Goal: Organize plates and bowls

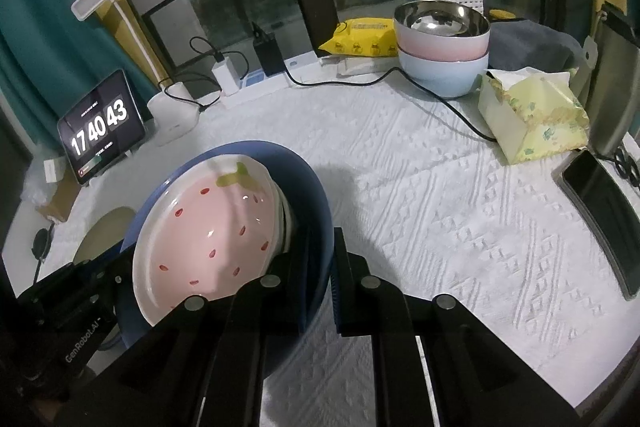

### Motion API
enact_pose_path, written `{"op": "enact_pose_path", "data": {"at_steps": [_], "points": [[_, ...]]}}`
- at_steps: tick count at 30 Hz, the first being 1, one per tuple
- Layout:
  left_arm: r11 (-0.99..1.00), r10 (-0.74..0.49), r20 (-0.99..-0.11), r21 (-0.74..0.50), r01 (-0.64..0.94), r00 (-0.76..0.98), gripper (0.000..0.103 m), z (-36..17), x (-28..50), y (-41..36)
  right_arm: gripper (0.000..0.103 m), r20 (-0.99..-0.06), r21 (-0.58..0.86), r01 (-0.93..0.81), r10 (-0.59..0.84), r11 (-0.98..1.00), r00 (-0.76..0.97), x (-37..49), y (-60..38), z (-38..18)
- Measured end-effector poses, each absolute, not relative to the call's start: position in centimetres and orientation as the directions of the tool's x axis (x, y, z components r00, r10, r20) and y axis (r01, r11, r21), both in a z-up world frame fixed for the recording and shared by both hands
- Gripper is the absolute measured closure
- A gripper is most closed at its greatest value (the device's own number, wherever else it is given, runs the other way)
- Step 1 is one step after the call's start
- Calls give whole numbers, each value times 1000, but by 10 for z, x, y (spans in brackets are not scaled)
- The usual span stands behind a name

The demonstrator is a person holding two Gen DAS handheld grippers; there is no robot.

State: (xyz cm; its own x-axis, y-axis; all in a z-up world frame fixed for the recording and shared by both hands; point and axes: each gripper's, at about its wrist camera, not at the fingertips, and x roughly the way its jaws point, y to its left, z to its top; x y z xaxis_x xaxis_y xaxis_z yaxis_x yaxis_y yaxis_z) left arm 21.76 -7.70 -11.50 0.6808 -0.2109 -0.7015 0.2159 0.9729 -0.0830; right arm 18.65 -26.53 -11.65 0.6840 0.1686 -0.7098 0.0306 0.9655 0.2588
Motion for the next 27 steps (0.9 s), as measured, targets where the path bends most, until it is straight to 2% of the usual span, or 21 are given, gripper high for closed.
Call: {"op": "enact_pose_path", "data": {"at_steps": [22, 23, 24, 27], "points": [[972, -225, -643, -100, 211, 732, 90, -75, 210, -57, 92, -655, 235, -2, 159, 972, 739, 182, -249, -71], [972, -228, -638, -100, 214, 736, 92, -73, 209, -56, 92, -652, 225, -3, 153, 974, 743, 181, -247, -69], [965, -253, -621, -109, 237, 742, 103, -70, 207, -56, 94, -650, 209, -8, 145, 978, 746, 182, -243, -67], [972, -208, -593, -33, 234, 778, 103, -62, 203, -60, 92, -679, 206, -25, 161, 978, 716, 190, -234, -73]]}}
